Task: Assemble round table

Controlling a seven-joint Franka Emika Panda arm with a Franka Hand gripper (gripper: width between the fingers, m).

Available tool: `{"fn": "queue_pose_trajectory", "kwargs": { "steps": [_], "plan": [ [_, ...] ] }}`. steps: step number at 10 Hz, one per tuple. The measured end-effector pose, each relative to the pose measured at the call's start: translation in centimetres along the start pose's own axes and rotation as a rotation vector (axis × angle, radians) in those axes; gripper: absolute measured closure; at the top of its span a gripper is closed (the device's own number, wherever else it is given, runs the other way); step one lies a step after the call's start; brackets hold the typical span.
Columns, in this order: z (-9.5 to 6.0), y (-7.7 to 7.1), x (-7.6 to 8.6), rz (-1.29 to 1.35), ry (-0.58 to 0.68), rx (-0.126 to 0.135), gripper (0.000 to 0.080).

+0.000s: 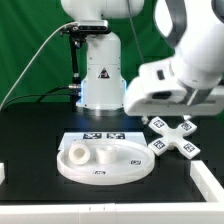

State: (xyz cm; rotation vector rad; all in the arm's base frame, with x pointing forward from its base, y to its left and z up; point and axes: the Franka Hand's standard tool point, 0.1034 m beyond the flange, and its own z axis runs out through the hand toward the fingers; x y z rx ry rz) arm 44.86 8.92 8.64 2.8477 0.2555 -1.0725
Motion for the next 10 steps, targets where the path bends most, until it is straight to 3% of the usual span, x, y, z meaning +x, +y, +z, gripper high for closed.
{"fn": "queue_pose_trajectory", "kwargs": {
  "steps": [1,3,5,8,9,10],
  "plan": [
    [-0.3,0.8,0.3,0.005,0.009,0.005,0.015],
    [0.0,0.3,0.2,-0.004,0.003,0.0,0.015],
    [-0.1,0.9,0.2,-0.013,0.004,0.002,0.015],
    [-1.8,6.7,0.4,0.032,-0.026,0.024,0.015],
    [-1.3,9.0,0.3,0.02,-0.032,0.033,0.015],
    [-1.0,10.0,0.3,0.032,-0.039,0.039,0.015]
  ]
}}
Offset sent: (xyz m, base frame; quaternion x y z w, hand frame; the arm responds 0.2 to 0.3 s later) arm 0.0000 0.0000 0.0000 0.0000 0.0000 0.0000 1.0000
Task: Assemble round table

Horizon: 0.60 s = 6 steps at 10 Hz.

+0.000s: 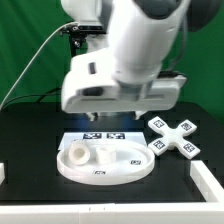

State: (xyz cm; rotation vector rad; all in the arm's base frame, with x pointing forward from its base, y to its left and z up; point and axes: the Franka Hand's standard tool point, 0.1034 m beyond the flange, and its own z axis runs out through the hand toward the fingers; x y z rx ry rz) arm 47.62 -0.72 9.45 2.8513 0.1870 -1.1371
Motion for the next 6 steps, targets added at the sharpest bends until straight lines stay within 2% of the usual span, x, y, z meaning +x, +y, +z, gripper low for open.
{"fn": "queue_pose_trajectory", "kwargs": {
  "steps": [3,4,6],
  "plan": [
    [0.0,-0.3,0.1,-0.006,0.004,-0.003,0.015],
    [0.2,0.1,0.2,-0.019,0.0,-0.001,0.015],
    [1.1,4.3,1.8,-0.017,-0.016,0.014,0.015]
  ]
}}
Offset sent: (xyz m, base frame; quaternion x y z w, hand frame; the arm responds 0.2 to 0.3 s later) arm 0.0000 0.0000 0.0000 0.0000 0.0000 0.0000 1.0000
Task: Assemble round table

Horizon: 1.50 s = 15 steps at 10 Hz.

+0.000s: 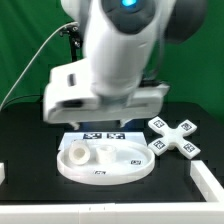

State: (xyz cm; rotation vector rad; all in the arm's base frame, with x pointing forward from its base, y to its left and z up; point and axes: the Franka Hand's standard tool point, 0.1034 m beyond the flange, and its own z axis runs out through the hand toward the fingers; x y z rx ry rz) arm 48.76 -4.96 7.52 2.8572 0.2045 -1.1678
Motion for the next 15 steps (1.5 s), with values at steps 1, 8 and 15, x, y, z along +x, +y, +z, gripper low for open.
{"fn": "queue_pose_trajectory", "kwargs": {
  "steps": [1,8,15],
  "plan": [
    [1.8,1.6,0.8,0.013,-0.008,0.003,0.015],
    [3.8,2.9,1.5,0.038,-0.045,0.007,0.015],
    [5.7,2.4,2.0,0.042,-0.047,-0.002,0.015]
  ]
}}
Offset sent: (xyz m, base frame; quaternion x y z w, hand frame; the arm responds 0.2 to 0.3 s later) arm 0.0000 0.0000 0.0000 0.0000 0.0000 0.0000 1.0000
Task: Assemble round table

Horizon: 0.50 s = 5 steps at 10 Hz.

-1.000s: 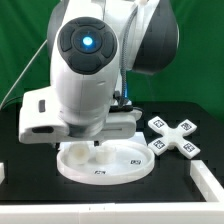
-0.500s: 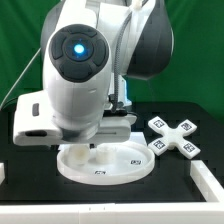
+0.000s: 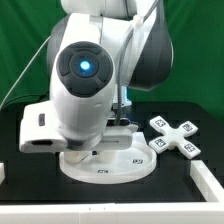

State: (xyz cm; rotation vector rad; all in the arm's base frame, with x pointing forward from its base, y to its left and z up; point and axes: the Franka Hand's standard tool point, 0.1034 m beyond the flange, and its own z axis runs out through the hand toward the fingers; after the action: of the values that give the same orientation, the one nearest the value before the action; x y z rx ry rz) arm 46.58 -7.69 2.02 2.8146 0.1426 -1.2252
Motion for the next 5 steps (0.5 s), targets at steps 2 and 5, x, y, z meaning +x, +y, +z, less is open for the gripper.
{"fn": "queue_pose_trajectory", "kwargs": {
  "steps": [2,5],
  "plan": [
    [0.17,0.09,-0.16,-0.008,-0.005,0.002,0.015],
    [0.05,0.17,-0.19,-0.02,-0.002,0.002,0.015]
  ]
}}
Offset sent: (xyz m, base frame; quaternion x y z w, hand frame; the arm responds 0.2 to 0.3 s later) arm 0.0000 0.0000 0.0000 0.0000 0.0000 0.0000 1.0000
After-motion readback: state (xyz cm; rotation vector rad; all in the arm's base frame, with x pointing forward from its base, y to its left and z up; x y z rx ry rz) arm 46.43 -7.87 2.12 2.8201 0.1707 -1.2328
